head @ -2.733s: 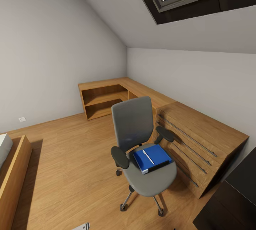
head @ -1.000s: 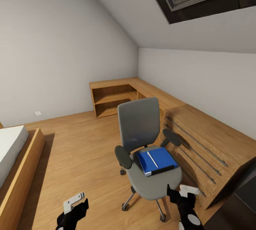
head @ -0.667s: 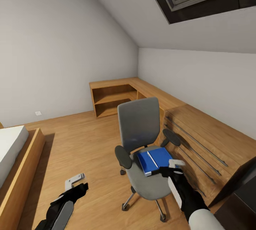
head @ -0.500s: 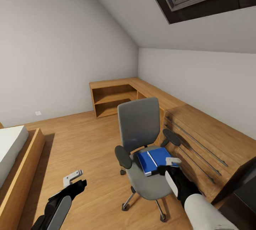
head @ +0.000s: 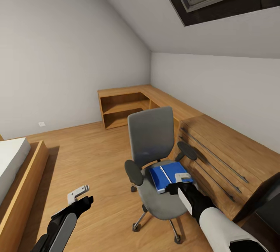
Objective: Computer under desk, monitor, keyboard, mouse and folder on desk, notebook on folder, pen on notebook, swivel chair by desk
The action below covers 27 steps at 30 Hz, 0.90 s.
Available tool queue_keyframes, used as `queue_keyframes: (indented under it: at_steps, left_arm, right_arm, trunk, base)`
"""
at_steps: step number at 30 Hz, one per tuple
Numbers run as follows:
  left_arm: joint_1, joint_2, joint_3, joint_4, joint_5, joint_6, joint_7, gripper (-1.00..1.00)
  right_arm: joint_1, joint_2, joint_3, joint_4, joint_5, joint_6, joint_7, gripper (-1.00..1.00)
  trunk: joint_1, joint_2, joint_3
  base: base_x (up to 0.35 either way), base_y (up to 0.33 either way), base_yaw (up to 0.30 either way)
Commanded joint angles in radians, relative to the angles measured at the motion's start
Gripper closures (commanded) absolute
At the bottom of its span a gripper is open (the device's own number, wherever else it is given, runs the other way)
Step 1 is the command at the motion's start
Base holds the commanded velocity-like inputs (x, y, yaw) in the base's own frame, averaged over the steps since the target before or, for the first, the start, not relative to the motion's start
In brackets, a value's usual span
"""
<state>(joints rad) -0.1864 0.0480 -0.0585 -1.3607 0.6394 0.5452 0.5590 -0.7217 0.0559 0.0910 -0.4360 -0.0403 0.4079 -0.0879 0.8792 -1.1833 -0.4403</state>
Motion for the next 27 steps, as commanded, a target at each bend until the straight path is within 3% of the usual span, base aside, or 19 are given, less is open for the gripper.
queue_keyframes:
  at_steps: [1, 12, 20, 27]
  left_arm:
    - [-0.001, 0.001, -0.003, -0.001, 0.01, 0.001, 0.01, -1.0]
    - [-0.001, 0.001, -0.002, 0.004, 0.01, 0.001, 0.012, -1.0]
    - [-0.001, 0.001, -0.001, 0.03, 0.01, 0.001, 0.017, -1.0]
    - [-0.001, 0.0, -0.001, 0.033, 0.01, 0.001, 0.018, -1.0]
  right_arm:
    - [0.0, -0.001, 0.008, -0.002, -0.004, 0.006, -0.003, -1.0]
    - [-0.001, -0.001, 0.01, -0.003, -0.004, 0.009, 0.003, -1.0]
    - [-0.001, -0.006, 0.007, -0.003, -0.005, 0.009, 0.002, -1.0]
    - [-0.001, -0.011, 0.007, -0.003, -0.005, 0.006, 0.001, -1.0]
  trunk:
    - [0.0, -0.001, -0.001]
    - [0.0, -0.001, -0.001]
    - [0.0, -0.001, -0.001]
    - [0.0, -0.001, -0.001]
  base:
    - [0.091, -0.152, 0.0]
    - [0.144, -0.204, 0.165]
    - [0.031, -0.039, 0.263]
    - [0.003, -0.003, 0.081]
